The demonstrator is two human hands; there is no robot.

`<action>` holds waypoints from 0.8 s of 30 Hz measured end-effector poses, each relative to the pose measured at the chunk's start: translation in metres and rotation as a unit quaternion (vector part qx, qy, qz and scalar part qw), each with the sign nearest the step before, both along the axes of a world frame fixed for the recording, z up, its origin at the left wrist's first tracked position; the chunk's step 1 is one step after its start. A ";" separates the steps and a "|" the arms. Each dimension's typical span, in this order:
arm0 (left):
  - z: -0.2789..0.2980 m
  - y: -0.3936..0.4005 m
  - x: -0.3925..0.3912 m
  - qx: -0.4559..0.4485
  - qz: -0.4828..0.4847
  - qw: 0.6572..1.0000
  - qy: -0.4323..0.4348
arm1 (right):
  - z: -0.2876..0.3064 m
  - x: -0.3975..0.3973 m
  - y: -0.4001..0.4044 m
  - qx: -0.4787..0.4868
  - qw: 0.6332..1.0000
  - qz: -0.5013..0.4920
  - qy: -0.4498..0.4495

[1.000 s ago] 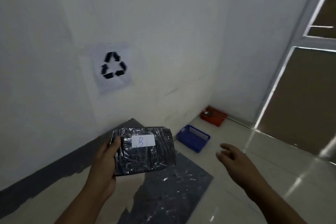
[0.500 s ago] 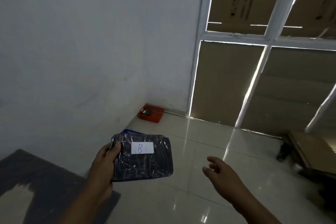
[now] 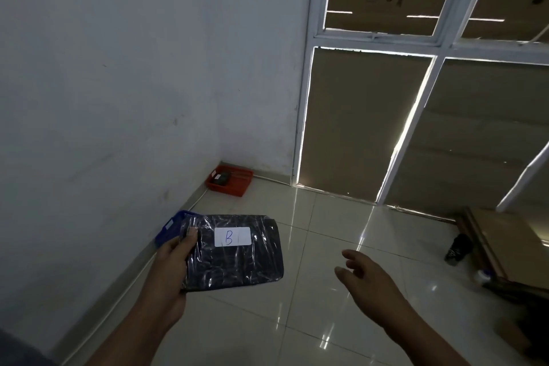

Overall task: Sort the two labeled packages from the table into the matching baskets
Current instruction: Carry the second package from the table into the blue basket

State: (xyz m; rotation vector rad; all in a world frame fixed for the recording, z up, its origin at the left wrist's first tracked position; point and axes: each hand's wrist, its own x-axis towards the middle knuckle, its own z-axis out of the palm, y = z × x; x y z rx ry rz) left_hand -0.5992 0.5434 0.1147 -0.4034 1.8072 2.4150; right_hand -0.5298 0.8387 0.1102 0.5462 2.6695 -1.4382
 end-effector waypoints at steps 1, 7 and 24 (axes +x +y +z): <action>-0.003 0.004 -0.015 0.000 -0.001 1.000 -0.002 | -0.002 -0.016 0.005 0.002 1.000 -0.002 0.000; -0.016 0.020 -0.132 0.007 -0.003 1.000 -0.017 | -0.007 -0.134 0.029 -0.001 1.000 -0.014 0.001; -0.034 0.070 -0.421 0.024 0.061 0.997 -0.044 | -0.012 -0.483 0.099 -0.029 0.999 0.014 0.023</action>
